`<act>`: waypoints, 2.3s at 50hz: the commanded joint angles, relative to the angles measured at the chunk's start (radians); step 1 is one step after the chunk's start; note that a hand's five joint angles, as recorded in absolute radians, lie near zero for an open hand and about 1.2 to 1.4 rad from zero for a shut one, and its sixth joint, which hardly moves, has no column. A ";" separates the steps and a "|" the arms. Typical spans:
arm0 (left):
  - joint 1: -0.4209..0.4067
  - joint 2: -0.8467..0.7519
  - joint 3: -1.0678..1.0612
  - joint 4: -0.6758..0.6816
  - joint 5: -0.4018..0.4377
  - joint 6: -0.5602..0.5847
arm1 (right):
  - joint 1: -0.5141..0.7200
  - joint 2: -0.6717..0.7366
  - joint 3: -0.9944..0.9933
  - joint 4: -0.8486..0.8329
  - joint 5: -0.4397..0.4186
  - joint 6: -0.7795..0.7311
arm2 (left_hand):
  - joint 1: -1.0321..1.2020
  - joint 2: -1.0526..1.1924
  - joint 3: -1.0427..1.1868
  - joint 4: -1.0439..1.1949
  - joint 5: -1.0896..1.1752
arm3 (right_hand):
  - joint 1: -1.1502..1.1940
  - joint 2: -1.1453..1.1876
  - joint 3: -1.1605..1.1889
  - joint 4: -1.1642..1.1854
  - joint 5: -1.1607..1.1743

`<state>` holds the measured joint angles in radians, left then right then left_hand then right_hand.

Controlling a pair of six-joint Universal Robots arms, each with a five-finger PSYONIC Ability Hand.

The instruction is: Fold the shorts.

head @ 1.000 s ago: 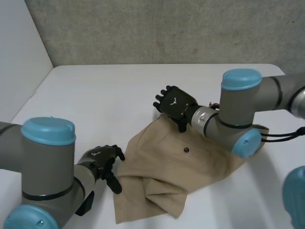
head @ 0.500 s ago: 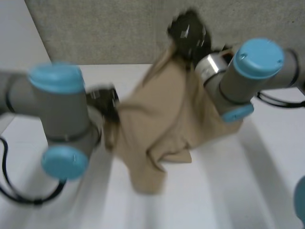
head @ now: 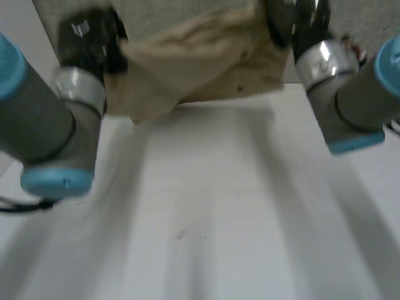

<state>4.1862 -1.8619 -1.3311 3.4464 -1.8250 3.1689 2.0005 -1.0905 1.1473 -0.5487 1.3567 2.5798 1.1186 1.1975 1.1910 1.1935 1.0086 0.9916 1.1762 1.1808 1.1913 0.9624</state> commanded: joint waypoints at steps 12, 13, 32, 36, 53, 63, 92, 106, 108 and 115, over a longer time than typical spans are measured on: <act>-0.083 -0.054 -0.365 -0.211 0.075 0.056 | -0.065 0.000 0.450 0.460 -0.018 0.043 | -0.012 -0.091 -0.085 -0.087 -0.077 | 0.405 0.220 0.215 0.205 0.259; -0.080 -0.045 -0.367 -0.217 0.082 0.056 | -0.066 -0.002 0.460 0.461 -0.018 0.051 | -0.030 -0.109 -0.102 -0.105 -0.095 | 0.405 0.220 0.215 0.205 0.259; 0.060 0.127 -0.448 -0.351 0.190 0.045 | -0.193 -0.129 0.586 0.471 -0.077 0.277 | -0.597 -0.676 -0.669 -0.672 -0.661 | 0.405 0.220 0.215 0.205 0.259; 0.078 0.122 -0.473 -0.354 0.187 0.025 | -0.207 -0.129 0.589 0.471 -0.096 0.275 | -0.573 -0.652 -0.646 -0.648 -0.638 | 0.405 0.220 0.215 0.205 0.259; 0.097 0.050 -0.487 -0.395 0.190 -0.233 | -0.207 -0.126 0.601 0.466 -0.103 0.270 | -0.421 -0.500 -0.493 -0.496 -0.485 | 0.405 0.220 0.215 0.205 0.259; 0.081 -0.114 -0.412 -0.383 0.176 -0.230 | -0.198 -0.126 0.614 0.463 -0.102 0.269 | -0.354 -0.433 -0.426 -0.429 -0.418 | 0.405 0.220 0.215 0.205 0.259; 0.075 -0.006 -0.365 -0.386 0.151 0.269 | -0.273 -0.166 0.528 0.785 -0.206 0.112 | 0.278 0.199 0.205 0.203 0.213 | -0.302 -0.486 -0.491 -0.502 -0.447; 0.072 0.003 -0.356 -0.378 0.151 0.295 | -0.215 -0.227 0.678 0.566 -0.199 0.106 | 0.278 0.199 0.205 0.203 0.213 | -0.287 -0.472 -0.476 -0.487 -0.433; 0.074 0.001 -0.353 -0.377 0.153 0.295 | -0.184 -0.227 0.697 0.524 -0.189 0.106 | 0.278 0.199 0.205 0.203 0.213 | -0.290 -0.475 -0.479 -0.490 -0.435; 0.081 0.000 -0.342 -0.375 0.153 0.295 | -0.114 -0.201 0.730 0.435 -0.133 0.105 | 0.278 0.199 0.205 0.203 0.213 | -0.331 -0.516 -0.520 -0.531 -0.477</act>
<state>4.2617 -1.8609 -1.6817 3.0698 -1.6723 3.4643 1.8351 -1.3132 1.8546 -0.0461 1.1789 2.6864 1.1405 1.1942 1.1815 1.1933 0.9756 0.5431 0.6420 0.6184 0.6186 0.4503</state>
